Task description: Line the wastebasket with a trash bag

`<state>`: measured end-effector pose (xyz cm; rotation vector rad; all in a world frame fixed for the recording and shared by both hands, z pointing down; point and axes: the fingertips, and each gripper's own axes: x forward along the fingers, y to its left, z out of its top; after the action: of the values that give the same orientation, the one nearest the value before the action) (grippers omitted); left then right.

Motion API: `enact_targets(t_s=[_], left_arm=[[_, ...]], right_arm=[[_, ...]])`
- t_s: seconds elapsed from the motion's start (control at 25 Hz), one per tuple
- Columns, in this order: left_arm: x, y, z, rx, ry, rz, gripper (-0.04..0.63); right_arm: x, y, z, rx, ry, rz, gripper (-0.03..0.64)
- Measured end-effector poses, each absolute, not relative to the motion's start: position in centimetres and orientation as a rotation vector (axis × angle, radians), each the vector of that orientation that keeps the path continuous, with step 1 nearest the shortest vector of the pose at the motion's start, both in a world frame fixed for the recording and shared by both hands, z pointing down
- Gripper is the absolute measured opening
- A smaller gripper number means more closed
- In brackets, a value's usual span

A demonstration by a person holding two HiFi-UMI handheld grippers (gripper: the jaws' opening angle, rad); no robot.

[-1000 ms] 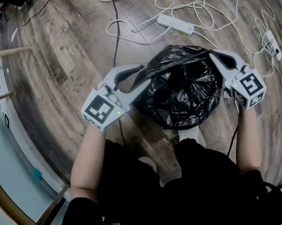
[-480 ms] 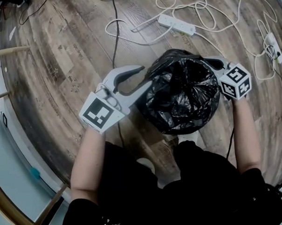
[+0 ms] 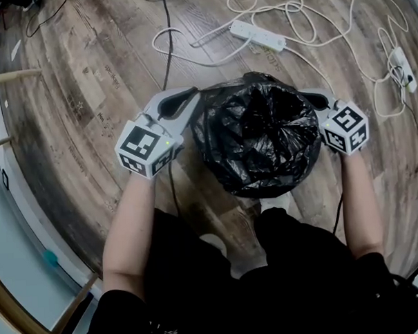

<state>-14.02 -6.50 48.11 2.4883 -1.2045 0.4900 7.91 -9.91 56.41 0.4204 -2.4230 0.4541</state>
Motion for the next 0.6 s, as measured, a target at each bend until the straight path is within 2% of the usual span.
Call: enact_targets(t_s=[0.28,0.48,0.52,0.6], left_arm=[[-13.0,-2.9,57.6,2.348,-1.042,0.653,0.008],[-13.5,-2.3,58.3,2.329,-1.062,0.572,0.009],[-14.1,-2.7,57.7,2.312,-1.100,0.519,0.017],[-15.4,-3.4,56.5,2.272,-1.181,0.421,0.043]], right_arm=[[9.3,-9.1,58.7,0.454,-2.408,0.515,0.003],[9.6,-8.3,58.5,0.491,-2.458,0.579,0.003],[9.7,-8.3,58.2,0.494,-2.472,0.606,0.021],[10.3,-8.6,57.5,0.522,-2.474,0.646,0.123]])
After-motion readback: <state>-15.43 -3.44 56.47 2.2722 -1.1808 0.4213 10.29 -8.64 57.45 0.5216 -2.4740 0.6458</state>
